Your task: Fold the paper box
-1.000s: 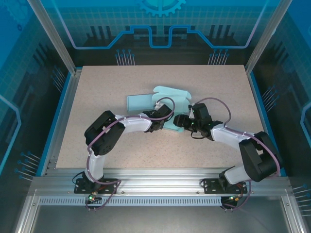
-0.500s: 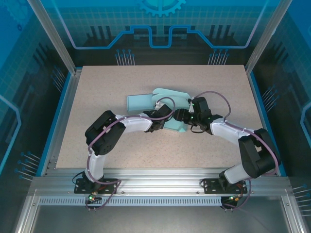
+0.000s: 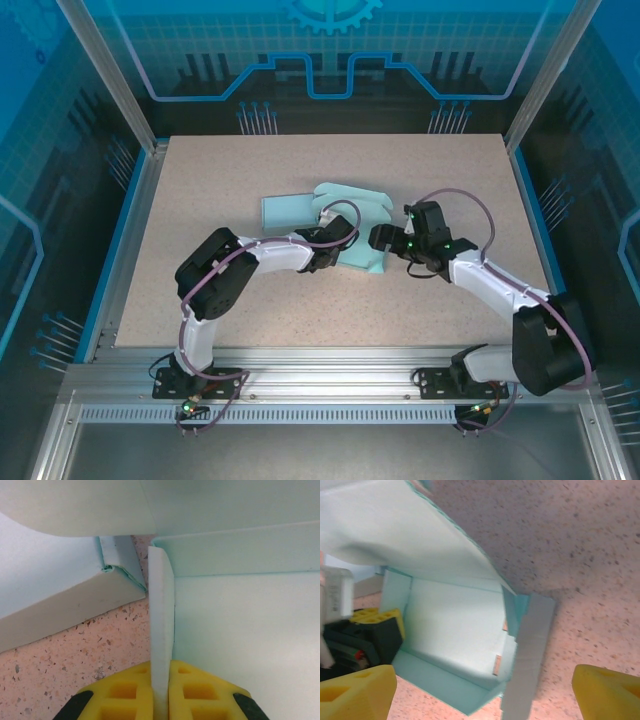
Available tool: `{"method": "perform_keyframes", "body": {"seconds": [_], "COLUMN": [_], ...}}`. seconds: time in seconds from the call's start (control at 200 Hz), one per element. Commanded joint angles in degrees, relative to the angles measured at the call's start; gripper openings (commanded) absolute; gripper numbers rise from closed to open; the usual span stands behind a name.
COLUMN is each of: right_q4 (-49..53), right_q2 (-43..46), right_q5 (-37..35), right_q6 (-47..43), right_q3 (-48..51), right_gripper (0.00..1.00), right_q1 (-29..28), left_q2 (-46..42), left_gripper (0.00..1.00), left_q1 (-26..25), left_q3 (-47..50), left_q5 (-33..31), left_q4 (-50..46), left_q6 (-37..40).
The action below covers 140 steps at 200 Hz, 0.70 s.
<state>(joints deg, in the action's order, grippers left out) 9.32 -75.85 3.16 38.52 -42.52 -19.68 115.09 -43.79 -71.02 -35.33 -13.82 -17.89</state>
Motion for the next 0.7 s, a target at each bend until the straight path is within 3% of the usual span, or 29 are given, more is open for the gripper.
{"method": "perform_keyframes", "body": {"seconds": [0.0, 0.28, 0.41, 0.695], "right_q4": [-1.14, -10.52, -13.96, -11.90], "right_q2": [-2.04, -10.66, -12.56, -10.38], "right_q5": [2.60, 10.32, 13.78, 12.12], "right_q6": [0.79, 2.60, 2.87, 1.29], "right_q3": [2.91, 3.43, 2.41, -0.08], "right_gripper": [0.93, 0.92, 0.85, 0.81], "right_q1": [1.27, 1.32, 0.93, -1.41], "left_q2": [3.21, 3.30, 3.47, 3.83], "left_gripper": [0.06, 0.06, 0.06, 0.06], "left_q1": [-0.77, -0.77, -0.77, -0.77], "left_q3": [0.04, -0.16, -0.51, -1.48], "left_q5": [-1.15, -1.02, -0.88, -0.77], "left_q4": [-6.43, -6.74, -6.66, -7.07], "left_q6": [2.26, 2.07, 2.25, 2.08]}}
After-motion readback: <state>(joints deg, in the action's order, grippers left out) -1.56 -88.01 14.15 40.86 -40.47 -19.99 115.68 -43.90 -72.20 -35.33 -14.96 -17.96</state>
